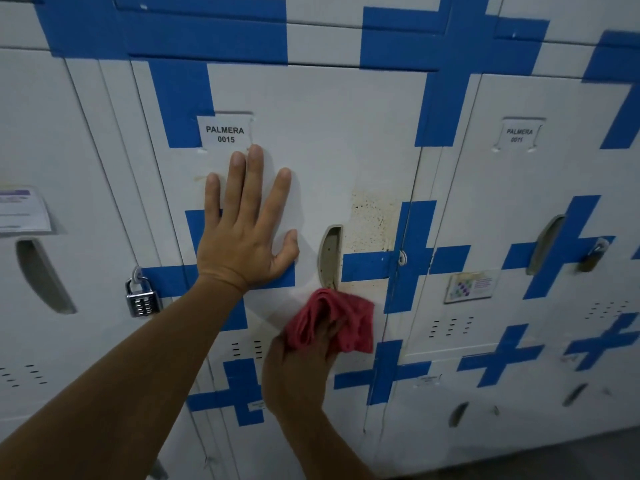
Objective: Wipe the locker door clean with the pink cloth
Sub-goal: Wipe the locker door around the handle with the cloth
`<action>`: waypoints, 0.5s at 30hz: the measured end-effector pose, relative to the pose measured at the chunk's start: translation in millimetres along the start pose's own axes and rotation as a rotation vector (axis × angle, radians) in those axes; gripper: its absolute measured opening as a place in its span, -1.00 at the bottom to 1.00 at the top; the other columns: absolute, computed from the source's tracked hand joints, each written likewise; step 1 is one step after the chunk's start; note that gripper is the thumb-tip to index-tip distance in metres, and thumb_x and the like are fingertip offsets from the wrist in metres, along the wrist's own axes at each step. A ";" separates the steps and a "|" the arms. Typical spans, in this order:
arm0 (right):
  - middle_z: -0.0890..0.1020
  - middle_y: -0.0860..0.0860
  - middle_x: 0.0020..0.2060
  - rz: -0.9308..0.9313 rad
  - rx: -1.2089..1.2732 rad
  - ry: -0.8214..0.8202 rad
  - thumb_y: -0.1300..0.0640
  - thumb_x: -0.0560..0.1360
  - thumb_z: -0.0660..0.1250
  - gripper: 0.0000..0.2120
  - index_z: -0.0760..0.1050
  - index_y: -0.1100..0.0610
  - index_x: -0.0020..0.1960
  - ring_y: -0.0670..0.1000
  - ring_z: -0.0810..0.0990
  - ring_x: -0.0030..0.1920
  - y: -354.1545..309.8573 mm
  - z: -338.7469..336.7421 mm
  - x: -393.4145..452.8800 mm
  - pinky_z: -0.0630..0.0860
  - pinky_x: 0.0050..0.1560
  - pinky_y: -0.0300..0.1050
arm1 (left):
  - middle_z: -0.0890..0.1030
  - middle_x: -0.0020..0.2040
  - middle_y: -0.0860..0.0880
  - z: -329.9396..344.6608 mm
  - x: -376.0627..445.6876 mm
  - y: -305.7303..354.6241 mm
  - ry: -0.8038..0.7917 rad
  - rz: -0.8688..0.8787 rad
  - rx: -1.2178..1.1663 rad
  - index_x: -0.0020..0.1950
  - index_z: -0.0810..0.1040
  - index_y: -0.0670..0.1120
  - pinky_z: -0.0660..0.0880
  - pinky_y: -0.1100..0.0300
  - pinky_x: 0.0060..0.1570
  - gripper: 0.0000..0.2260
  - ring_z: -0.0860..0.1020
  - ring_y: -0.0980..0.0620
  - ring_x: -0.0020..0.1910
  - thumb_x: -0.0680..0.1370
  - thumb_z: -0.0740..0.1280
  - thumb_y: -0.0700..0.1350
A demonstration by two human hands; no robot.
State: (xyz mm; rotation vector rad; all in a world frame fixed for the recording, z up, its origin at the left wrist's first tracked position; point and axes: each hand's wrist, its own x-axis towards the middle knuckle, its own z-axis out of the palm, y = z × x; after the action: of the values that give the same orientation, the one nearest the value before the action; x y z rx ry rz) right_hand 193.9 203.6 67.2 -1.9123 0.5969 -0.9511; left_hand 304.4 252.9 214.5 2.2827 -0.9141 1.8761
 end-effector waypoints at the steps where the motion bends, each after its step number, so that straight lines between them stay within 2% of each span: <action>1: 0.31 0.19 0.45 -0.039 -0.056 -0.023 -0.02 0.48 0.18 -0.33 -0.10 -0.07 0.48 0.23 0.30 0.44 -3.8 3.0 -5.9 0.31 0.40 0.26 | 0.10 0.58 -0.31 -0.1 -0.4 -0.5 0.002 0.001 -0.002 0.63 0.02 -0.11 -0.17 -0.18 0.54 -0.29 -0.23 -0.13 0.59 0.56 0.13 0.17; 5: 0.32 0.18 0.44 -0.078 -0.074 -0.040 0.00 0.49 0.27 -0.32 -0.08 -0.11 0.44 0.24 0.26 0.45 12.4 -18.3 11.7 0.25 0.42 0.30 | 0.09 0.58 -0.30 -0.6 -1.5 0.3 -0.005 0.003 -0.013 0.63 0.01 -0.10 -0.18 -0.17 0.54 -0.29 -0.24 -0.13 0.59 0.56 0.13 0.17; 7: 0.33 0.09 0.39 0.033 -0.002 -0.015 -0.04 0.50 0.32 -0.29 -0.08 -0.18 0.45 0.15 0.33 0.38 25.6 -37.1 31.8 0.32 0.39 0.26 | 0.09 0.58 -0.30 -0.9 -2.7 1.1 -0.011 -0.014 -0.024 0.63 0.01 -0.10 -0.18 -0.17 0.54 -0.28 -0.24 -0.12 0.59 0.56 0.13 0.17; 10: 0.16 0.04 0.49 0.144 0.023 0.002 -0.06 0.51 0.36 -0.10 -0.34 -0.29 0.43 0.15 0.23 0.45 34.0 -49.5 56.3 0.26 0.43 0.26 | 0.10 0.58 -0.30 -1.7 1.6 2.0 -0.009 -0.007 -0.022 0.63 0.02 -0.10 -0.19 -0.16 0.54 -0.29 -0.25 -0.12 0.59 0.56 0.12 0.18; 11: 0.15 0.04 0.50 0.158 0.031 0.002 -0.06 0.50 0.36 -0.08 -0.36 -0.29 0.43 0.15 0.22 0.46 32.1 -46.8 57.3 0.25 0.44 0.25 | 0.09 0.58 -0.30 -1.4 1.9 0.9 -0.011 -0.008 -0.024 0.63 0.03 -0.10 -0.19 -0.16 0.54 -0.29 -0.25 -0.12 0.59 0.56 0.12 0.18; 12: 0.18 0.04 0.48 0.173 0.054 0.001 -0.04 0.49 0.37 -0.08 -0.32 -0.24 0.47 0.13 0.26 0.43 28.2 -42.2 55.5 0.26 0.44 0.22 | 0.09 0.58 -0.30 -0.7 1.6 -0.1 -0.012 -0.009 -0.023 0.63 0.02 -0.10 -0.19 -0.16 0.54 -0.29 -0.25 -0.12 0.59 0.56 0.12 0.18; 15: 0.33 0.07 0.35 0.165 0.043 0.001 -0.07 0.43 0.33 -0.21 -0.03 0.02 0.51 0.10 0.35 0.33 13.8 -22.2 34.3 0.31 0.41 0.17 | 0.10 0.59 -0.30 -0.9 -1.3 -0.2 -0.016 -0.013 -0.024 0.63 0.01 -0.09 -0.17 -0.17 0.54 -0.28 -0.23 -0.13 0.59 0.56 0.13 0.17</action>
State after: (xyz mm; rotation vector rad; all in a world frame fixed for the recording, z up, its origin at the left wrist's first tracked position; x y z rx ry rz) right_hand 195.8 161.2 74.9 -1.7945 0.7172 -0.8530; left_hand 303.6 254.0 213.6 2.2873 -0.9169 1.8343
